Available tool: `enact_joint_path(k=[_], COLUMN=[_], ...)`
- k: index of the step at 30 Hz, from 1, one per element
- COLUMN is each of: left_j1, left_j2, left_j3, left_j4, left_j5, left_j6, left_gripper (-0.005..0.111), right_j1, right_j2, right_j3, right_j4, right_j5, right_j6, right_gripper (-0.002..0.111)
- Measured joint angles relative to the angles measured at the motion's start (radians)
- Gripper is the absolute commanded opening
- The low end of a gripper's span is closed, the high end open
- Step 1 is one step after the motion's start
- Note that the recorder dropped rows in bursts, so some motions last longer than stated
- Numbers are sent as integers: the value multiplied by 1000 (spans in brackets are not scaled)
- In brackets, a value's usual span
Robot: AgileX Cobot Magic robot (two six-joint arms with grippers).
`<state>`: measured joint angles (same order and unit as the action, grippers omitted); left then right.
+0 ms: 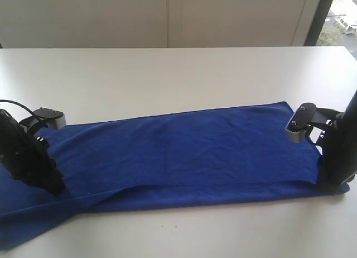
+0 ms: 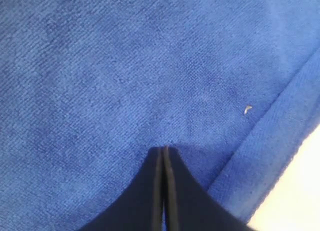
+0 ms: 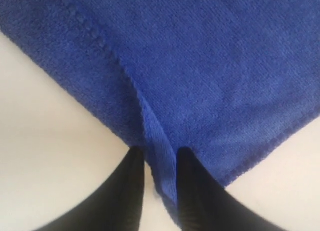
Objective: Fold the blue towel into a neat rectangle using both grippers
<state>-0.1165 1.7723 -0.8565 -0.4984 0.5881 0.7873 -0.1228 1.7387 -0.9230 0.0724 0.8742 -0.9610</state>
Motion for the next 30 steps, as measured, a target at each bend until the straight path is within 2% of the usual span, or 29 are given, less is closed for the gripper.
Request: enact_joint_path(k=[7,10,16,19,24,30], left_j1=[0,0,0,0,0,0], left_j2=[0,0,0,0,0,0], left_j3=[0,0,0,0,0,0], left_j4=[0,0,0,0,0,0], left_j5=[0,0,0,0,0,0], left_j6=[0,0,0,0,0,0], left_gripper=[0,0,0,0,0,0], right_j1=[0,0,8,70,92,92], right_j2=[0,0,-8,-36,-39,-39], right_j3=[0,0,0,0,0,0], right_j4=[-2,-2,-2,-47,-95,-216], right_j5=[-2,-2,4,6,11,227], right_j6=[0,0,-105,-217,-223,-136], right_gripper=[10,0,0,0,0,0])
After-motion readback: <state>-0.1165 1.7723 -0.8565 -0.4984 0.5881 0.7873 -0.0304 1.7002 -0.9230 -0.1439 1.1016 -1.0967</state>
